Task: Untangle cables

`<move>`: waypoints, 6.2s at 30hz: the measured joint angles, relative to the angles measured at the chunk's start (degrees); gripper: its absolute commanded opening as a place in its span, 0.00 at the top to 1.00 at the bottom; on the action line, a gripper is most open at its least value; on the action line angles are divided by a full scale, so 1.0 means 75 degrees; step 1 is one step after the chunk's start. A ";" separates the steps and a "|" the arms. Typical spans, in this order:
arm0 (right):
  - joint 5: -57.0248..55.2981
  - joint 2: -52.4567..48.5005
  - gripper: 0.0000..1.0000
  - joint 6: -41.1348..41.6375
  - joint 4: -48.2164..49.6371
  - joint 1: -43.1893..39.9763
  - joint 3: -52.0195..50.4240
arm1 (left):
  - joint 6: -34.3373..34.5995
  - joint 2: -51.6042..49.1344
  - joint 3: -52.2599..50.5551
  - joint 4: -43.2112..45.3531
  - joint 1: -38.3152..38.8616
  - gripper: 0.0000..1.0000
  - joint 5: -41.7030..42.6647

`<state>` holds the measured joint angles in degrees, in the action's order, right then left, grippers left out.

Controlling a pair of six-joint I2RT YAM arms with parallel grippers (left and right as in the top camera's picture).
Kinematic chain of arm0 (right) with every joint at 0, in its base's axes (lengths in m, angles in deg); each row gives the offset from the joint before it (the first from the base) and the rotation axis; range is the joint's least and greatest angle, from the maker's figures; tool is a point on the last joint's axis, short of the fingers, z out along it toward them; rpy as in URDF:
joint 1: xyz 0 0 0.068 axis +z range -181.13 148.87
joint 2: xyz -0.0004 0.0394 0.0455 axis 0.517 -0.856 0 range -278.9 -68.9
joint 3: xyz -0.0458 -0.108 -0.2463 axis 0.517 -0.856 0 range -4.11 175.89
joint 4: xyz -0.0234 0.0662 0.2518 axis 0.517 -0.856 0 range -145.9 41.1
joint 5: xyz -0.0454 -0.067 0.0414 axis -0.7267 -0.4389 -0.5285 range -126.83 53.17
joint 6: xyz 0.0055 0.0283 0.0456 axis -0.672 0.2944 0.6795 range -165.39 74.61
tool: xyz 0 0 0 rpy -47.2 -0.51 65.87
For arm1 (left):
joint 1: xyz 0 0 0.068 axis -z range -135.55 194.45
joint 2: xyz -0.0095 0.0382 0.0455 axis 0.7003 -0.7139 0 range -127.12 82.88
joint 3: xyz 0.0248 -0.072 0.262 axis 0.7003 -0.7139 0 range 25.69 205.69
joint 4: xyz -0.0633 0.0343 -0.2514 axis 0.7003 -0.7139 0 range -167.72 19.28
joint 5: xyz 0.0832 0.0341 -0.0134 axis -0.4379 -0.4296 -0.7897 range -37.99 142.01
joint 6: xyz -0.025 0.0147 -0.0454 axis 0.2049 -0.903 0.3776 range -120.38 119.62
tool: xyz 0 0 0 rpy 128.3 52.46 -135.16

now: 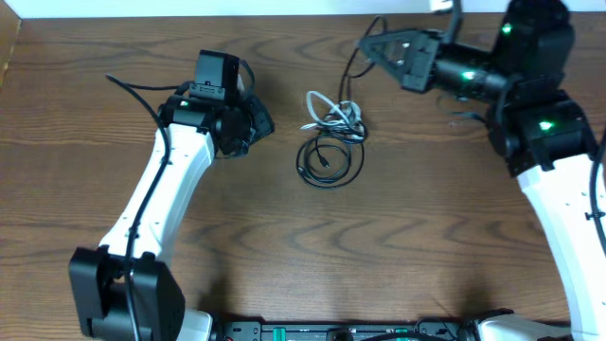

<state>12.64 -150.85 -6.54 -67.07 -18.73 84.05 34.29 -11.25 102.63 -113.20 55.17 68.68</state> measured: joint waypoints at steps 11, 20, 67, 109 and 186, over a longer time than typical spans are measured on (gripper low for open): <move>0.0379 0.0595 0.99 0.0565 0.0175 -0.0408 0.0000 | -0.0507 -0.0510 -0.0073 0.0210 0.0000 0.48 0.0819; 0.1384 0.0586 0.99 0.2500 0.3876 -0.0361 -0.0020 | -0.1661 -0.0507 -0.0073 0.0376 0.0000 0.34 0.3045; 0.2034 0.0248 0.99 0.3360 0.3902 0.0595 0.0003 | -0.0527 -0.0507 -0.0073 0.0781 0.0586 0.33 0.4132; 0.2232 0.0251 0.98 0.2699 0.2938 0.0580 0.0017 | 0.0204 -0.0656 -0.0073 0.0641 0.1507 0.92 0.0970; -0.4095 -0.1684 0.33 -0.2984 -0.5295 0.1393 0.0032 | 0.5173 0.1093 -0.0087 0.5123 0.0970 0.93 0.4715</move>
<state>-18.07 -163.48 -28.92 -106.79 -8.28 84.29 73.09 -3.05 101.98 -74.78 62.45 104.04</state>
